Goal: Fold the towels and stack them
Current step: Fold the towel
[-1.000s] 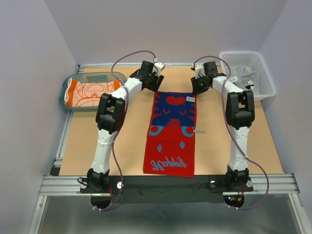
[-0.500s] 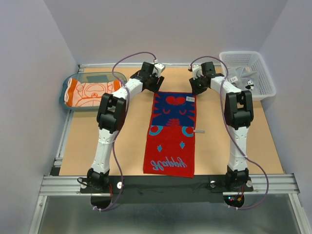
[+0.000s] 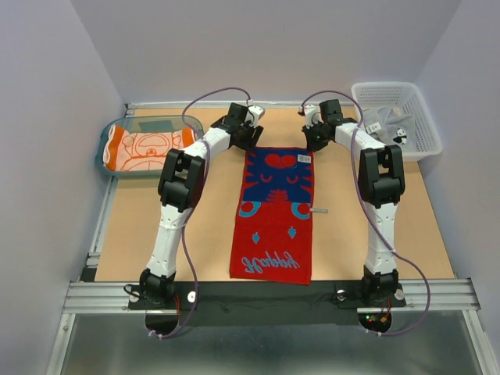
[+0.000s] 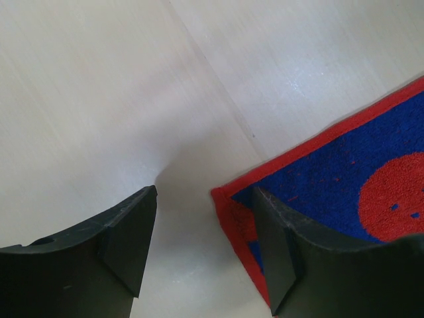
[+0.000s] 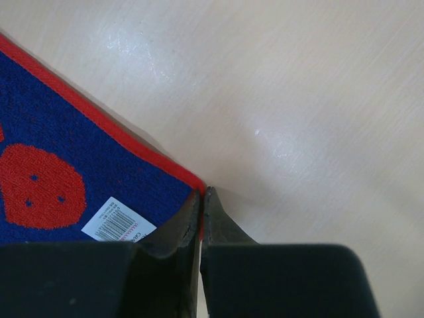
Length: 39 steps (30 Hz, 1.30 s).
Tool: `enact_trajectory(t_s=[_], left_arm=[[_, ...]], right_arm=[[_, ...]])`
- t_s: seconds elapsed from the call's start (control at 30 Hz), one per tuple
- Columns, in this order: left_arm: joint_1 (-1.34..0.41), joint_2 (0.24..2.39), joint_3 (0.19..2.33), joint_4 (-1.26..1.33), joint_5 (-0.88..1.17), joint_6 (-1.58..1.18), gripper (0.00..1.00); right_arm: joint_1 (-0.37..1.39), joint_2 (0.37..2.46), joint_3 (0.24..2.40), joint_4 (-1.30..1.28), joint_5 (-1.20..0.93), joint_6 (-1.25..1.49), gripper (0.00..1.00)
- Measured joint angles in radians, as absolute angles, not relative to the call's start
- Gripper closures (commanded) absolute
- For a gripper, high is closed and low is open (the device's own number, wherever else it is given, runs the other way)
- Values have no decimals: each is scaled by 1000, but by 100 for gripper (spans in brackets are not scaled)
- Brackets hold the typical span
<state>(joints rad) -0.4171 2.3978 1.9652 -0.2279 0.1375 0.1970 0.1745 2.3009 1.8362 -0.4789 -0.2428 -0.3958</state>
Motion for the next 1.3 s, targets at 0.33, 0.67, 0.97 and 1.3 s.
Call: enact_trajectory(t_s=[0.33, 0.67, 0.97, 1.3], left_arm=[[-419, 2423, 1992, -228, 143, 169, 41], [-443, 2440, 2024, -251, 88, 149, 50], [-465, 2449, 2043, -281, 32, 118, 82], [-460, 2452, 2054, -294, 42, 96, 100]], right_arm=[[178, 2301, 1836, -479, -242, -409, 100], [178, 2301, 1836, -479, -236, -415, 99], [179, 2301, 1836, -479, -235, -415, 100], [187, 2306, 1856, -494, -234, -411, 99]])
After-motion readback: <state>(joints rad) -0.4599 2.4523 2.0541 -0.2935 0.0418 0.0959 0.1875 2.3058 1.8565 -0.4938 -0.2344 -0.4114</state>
